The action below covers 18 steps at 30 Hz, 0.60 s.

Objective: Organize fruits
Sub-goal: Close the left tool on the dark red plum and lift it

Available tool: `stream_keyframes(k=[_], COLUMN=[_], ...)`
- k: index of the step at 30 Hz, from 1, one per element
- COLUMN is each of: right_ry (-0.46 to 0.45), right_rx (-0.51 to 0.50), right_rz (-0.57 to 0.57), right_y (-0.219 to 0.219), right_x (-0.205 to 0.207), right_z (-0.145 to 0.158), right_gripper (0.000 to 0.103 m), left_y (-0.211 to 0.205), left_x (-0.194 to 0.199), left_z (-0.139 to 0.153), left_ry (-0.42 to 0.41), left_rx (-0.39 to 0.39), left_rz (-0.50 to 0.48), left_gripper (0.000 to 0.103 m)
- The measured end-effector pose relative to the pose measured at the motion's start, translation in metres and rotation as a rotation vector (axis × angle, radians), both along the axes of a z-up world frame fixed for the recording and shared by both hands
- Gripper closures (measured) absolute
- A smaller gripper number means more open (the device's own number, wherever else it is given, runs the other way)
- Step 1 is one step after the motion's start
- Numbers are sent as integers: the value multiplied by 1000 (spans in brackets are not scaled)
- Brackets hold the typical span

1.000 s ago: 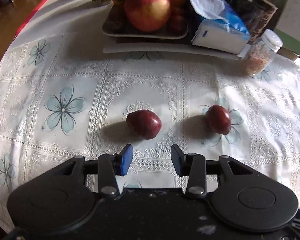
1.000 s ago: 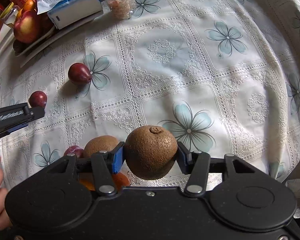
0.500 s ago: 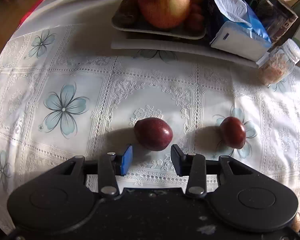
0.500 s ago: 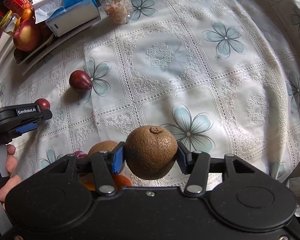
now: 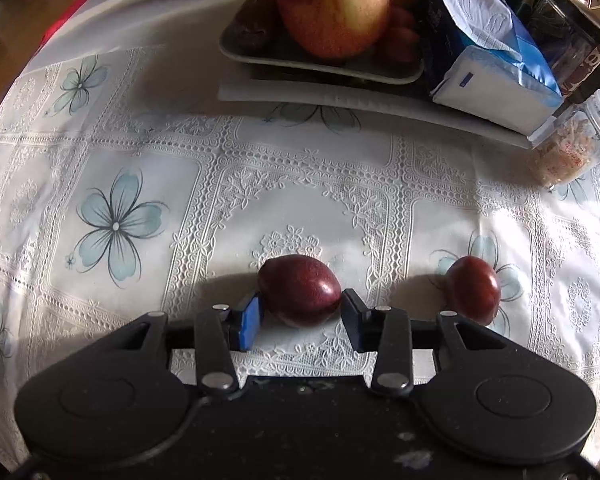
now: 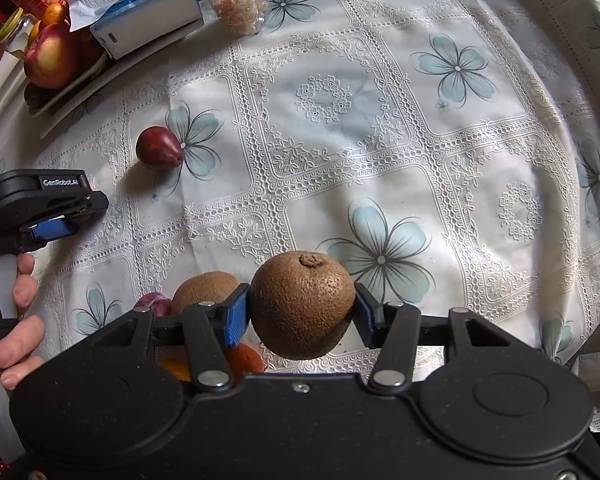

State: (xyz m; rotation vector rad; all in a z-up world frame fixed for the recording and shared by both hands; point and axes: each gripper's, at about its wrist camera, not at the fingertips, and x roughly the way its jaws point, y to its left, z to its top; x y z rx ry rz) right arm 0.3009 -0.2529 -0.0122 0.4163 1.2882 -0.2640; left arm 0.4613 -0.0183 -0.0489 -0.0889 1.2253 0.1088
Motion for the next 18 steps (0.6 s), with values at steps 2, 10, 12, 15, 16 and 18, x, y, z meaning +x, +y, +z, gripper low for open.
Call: stream_keyframes(k=[2, 10, 12, 15, 16, 18], right_ry=[-3, -7, -8, -8, -9, -9], right_rx=[-3, -3, -7, -20, -24, -30], right_rz=[4, 6, 4, 1, 1, 1], right_y=[1, -1, -1, 0, 0, 1], right_x=[0, -1, 0, 0, 0, 0], right_z=[1, 2, 1, 1, 0, 0], right_gripper=[45, 45, 45, 45, 45, 45], left_y=[-2, -3, -2, -1, -1, 0], left_x=[1, -10, -20, -40, -48, -66], left_z=[0, 13, 23, 38, 44, 53], left_ry=[-4, -7, -19, -26, -34, -45], left_rx=[12, 4, -12, -16, -19, -13], left_rz=[-6, 1, -13, -37, -47, -74], left_gripper=[62, 63, 63, 63, 63, 63])
